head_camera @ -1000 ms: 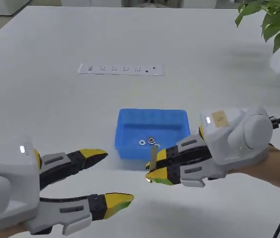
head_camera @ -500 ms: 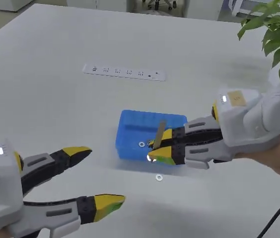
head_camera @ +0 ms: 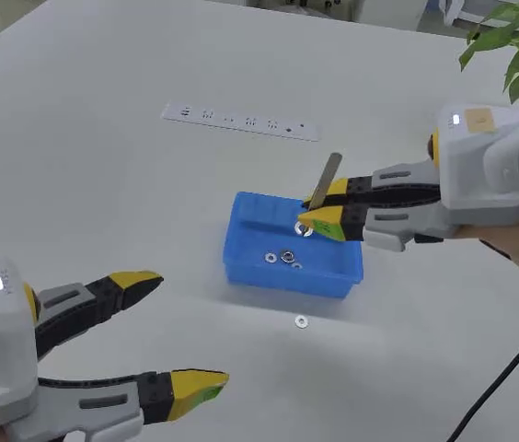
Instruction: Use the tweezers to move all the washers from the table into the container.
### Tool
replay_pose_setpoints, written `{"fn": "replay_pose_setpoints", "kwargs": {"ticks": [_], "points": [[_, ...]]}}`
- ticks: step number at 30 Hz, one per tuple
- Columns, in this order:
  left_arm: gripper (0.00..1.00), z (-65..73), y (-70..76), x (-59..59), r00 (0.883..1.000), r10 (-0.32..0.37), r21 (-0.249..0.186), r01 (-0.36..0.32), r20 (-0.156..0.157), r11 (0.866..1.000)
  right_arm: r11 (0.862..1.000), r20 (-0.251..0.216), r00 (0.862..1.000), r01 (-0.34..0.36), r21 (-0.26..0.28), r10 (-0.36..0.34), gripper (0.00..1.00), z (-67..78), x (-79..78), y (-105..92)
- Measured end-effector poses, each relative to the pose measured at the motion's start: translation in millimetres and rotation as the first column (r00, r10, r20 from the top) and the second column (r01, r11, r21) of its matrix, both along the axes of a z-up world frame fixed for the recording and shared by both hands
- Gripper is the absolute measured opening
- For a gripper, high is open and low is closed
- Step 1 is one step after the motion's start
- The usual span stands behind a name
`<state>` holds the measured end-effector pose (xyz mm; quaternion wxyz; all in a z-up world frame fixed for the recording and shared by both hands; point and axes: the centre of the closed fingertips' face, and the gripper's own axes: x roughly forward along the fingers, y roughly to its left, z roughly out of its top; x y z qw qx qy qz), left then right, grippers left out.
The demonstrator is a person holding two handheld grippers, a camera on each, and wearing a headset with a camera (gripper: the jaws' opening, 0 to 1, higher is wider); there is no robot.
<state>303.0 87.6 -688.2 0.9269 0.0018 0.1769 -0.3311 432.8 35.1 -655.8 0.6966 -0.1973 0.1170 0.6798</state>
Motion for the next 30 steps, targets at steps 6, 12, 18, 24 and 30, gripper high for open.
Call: {"fn": "replay_pose_setpoints", "kwargs": {"ticks": [6,12,18,24,30], "points": [[0.74,-4.1,-1.6,3.1,1.000,0.008,-0.003,-0.008,-0.011,1.000,0.999,-0.011,0.999,0.046,0.012,-0.046,0.09,-7.5,23.0,3.0],[0.73,-10.9,-2.7,2.8,0.999,0.018,-0.005,-0.018,-0.032,1.000,0.997,-0.025,0.997,0.067,-0.034,-0.067,0.09,-37.9,37.4,8.2],[0.73,-17.3,0.6,0.1,0.998,0.032,0.001,-0.032,-0.061,0.999,0.994,-0.051,0.997,0.058,-0.088,-0.063,0.09,-74.9,37.2,14.2],[0.73,-19.8,6.8,0.3,0.996,0.049,0.005,-0.049,-0.080,0.999,0.991,-0.080,0.994,0.071,-0.113,-0.080,0.09,-98.3,39.4,15.2],[0.73,-21.5,7.9,1.0,0.994,0.051,0.005,-0.051,-0.092,0.999,0.992,-0.099,0.992,0.067,-0.110,-0.078,0.09,-103.1,35.0,20.3]]}}
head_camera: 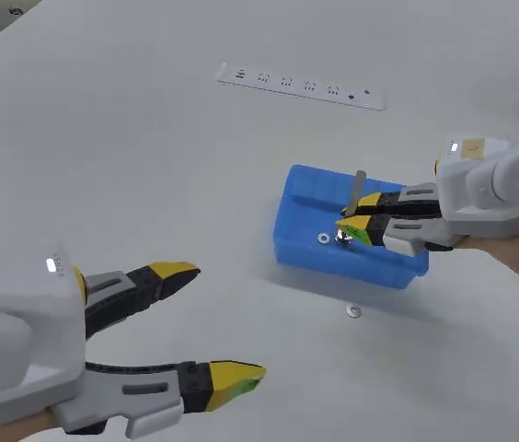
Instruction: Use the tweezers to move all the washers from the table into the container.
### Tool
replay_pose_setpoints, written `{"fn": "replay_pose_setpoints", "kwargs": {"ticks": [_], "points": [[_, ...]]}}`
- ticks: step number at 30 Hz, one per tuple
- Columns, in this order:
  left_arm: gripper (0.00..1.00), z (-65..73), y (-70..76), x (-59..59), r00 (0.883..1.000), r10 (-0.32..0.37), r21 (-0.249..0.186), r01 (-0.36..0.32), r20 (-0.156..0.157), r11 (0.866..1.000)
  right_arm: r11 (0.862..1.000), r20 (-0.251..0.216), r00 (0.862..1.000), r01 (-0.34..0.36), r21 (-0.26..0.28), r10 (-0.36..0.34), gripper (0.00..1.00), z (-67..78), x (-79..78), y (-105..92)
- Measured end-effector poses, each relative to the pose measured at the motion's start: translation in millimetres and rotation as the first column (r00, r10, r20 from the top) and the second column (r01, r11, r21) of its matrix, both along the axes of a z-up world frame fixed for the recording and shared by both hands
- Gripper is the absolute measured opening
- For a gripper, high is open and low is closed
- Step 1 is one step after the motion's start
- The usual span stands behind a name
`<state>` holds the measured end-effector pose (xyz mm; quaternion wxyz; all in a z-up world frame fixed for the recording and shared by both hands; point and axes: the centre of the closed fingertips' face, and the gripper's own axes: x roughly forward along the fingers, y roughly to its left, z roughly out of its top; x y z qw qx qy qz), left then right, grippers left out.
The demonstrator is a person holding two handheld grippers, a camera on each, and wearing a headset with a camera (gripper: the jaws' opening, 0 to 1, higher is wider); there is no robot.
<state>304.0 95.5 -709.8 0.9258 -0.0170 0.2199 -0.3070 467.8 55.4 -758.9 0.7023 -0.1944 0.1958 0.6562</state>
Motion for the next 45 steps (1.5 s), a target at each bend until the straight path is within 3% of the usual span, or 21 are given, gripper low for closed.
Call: {"fn": "replay_pose_setpoints", "kwargs": {"ticks": [7,21,30,35,41,45], "points": [[0.73,0.9,-8.5,0.8,1.000,-0.017,-0.002,0.017,-0.005,1.000,1.000,0.006,1.000,-0.023,-0.002,0.023,0.10,2.4,-4.6,1.9],[0.73,3.8,-9.8,-0.1,1.000,-0.021,-0.004,0.021,-0.006,1.000,0.999,-0.024,0.999,0.032,0.024,-0.031,0.11,10.5,2.7,-4.4],[0.73,8.6,-11.3,9.8,1.000,-0.020,-0.010,0.020,0.009,1.000,0.996,-0.019,0.999,0.048,0.071,-0.046,0.08,21.3,5.6,-5.8],[0.72,15.4,-14.3,33.1,0.999,-0.038,-0.011,0.038,0.037,0.999,0.996,-0.019,0.999,0.034,0.083,-0.033,0.08,23.1,0.9,-5.0],[0.70,32.7,-16.9,80.8,0.994,-0.045,-0.046,0.050,0.103,0.998,0.996,0.010,1.000,-0.003,0.087,0.002,0.07,24.1,-4.4,-5.0],[0.69,33.5,-23.4,106.2,0.991,-0.073,-0.034,0.077,0.115,0.996,0.997,0.033,0.999,-0.038,0.072,0.036,0.07,24.4,-8.1,-6.2]]}}
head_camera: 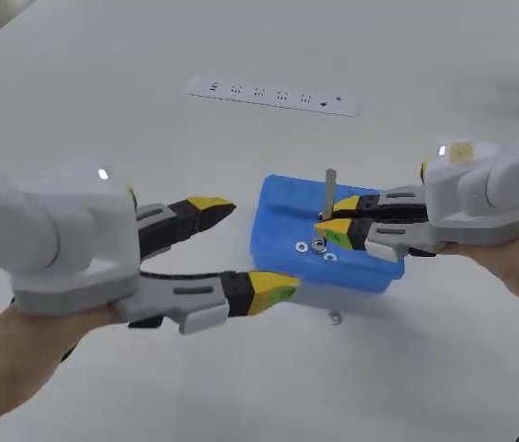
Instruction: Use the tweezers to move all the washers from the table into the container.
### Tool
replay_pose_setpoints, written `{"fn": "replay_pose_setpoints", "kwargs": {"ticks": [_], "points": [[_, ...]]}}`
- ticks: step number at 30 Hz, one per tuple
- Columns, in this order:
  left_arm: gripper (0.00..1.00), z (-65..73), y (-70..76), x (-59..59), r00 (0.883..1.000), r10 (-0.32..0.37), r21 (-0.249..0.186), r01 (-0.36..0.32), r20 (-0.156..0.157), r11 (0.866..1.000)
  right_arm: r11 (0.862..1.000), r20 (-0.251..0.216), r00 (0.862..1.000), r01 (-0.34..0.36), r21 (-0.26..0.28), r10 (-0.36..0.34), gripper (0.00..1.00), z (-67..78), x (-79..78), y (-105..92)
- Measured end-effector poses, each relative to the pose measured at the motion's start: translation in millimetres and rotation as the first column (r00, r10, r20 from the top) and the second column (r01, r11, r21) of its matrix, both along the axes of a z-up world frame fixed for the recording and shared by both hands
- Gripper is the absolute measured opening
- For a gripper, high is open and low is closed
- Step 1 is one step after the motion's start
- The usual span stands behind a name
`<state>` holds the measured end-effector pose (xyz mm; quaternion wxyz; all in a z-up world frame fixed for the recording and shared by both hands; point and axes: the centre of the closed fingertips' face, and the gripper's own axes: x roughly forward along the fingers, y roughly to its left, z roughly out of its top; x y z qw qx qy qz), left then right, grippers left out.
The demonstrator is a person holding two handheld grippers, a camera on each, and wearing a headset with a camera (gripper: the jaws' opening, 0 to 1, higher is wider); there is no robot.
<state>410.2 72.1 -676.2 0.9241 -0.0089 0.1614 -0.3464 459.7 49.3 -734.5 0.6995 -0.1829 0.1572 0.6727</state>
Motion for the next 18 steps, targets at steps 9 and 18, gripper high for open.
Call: {"fn": "replay_pose_setpoints", "kwargs": {"ticks": [9,18], "points": [[0.58,-3.8,-31.0,39.2,0.994,-0.109,0.064,0.109,0.004,0.992,0.998,0.044,0.998,-0.052,-0.026,0.053,0.07,1.1,-8.3,-6.6],[0.27,0.4,-48.5,42.9,0.970,-0.241,0.024,0.241,-0.017,0.970,0.996,0.036,0.996,-0.084,-0.027,0.085,0.07,2.1,-16.5,-9.5]]}}
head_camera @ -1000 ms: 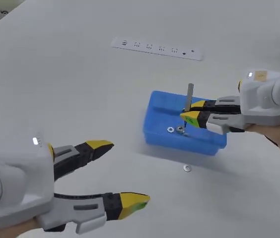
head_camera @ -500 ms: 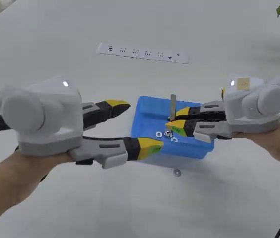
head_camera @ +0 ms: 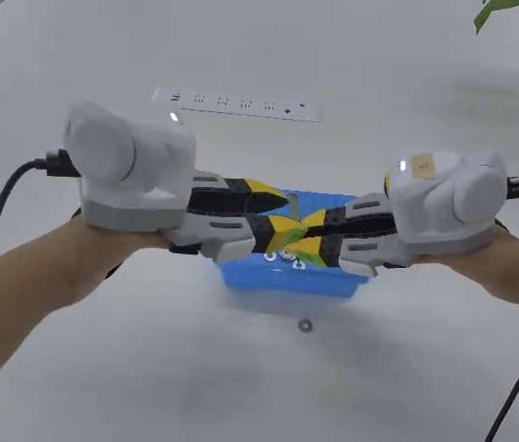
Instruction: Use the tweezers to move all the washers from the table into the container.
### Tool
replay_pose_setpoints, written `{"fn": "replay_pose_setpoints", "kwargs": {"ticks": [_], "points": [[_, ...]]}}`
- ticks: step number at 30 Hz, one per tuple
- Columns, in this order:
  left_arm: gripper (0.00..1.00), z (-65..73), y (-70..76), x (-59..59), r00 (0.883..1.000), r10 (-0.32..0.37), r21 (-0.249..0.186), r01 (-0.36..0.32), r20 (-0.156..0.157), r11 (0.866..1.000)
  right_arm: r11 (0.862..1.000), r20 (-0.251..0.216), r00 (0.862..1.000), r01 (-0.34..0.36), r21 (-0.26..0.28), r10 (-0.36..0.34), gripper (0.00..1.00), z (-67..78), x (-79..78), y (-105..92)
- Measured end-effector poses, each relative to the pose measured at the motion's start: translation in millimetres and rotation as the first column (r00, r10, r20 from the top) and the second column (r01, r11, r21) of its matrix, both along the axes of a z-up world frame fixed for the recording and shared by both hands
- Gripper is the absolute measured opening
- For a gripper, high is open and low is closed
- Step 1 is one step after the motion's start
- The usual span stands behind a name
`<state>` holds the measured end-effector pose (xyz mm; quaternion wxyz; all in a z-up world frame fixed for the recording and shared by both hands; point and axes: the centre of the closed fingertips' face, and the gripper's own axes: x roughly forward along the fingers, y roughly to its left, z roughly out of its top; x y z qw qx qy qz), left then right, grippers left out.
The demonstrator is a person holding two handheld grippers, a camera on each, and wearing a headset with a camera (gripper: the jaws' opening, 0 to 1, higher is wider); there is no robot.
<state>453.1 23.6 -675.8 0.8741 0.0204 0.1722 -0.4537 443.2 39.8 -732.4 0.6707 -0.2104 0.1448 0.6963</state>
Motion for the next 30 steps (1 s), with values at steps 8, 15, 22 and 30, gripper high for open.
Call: {"fn": "replay_pose_setpoints", "kwargs": {"ticks": [8,15,22,30], "points": [[0.16,3.1,-6.6,-6.8,0.998,-0.068,-0.018,0.068,0.006,0.998,1.000,-0.011,1.000,-0.012,0.003,0.012,0.07,1.0,-5.4,1.2],[0.08,11.1,-7.1,-9.9,0.992,-0.101,0.021,0.099,0.077,0.995,1.000,-0.013,1.000,-0.018,0.006,0.019,0.08,2.9,-7.6,3.0],[0.05,13.6,-12.1,-10.4,0.985,-0.111,0.101,0.098,0.133,0.990,1.000,0.001,1.000,-0.009,-0.004,0.009,0.10,3.8,-6.1,5.1],[0.05,19.1,-13.1,-4.2,0.980,-0.093,0.142,0.068,0.174,0.988,0.999,0.064,0.998,0.027,-0.035,-0.025,0.13,7.9,2.6,2.4]]}}
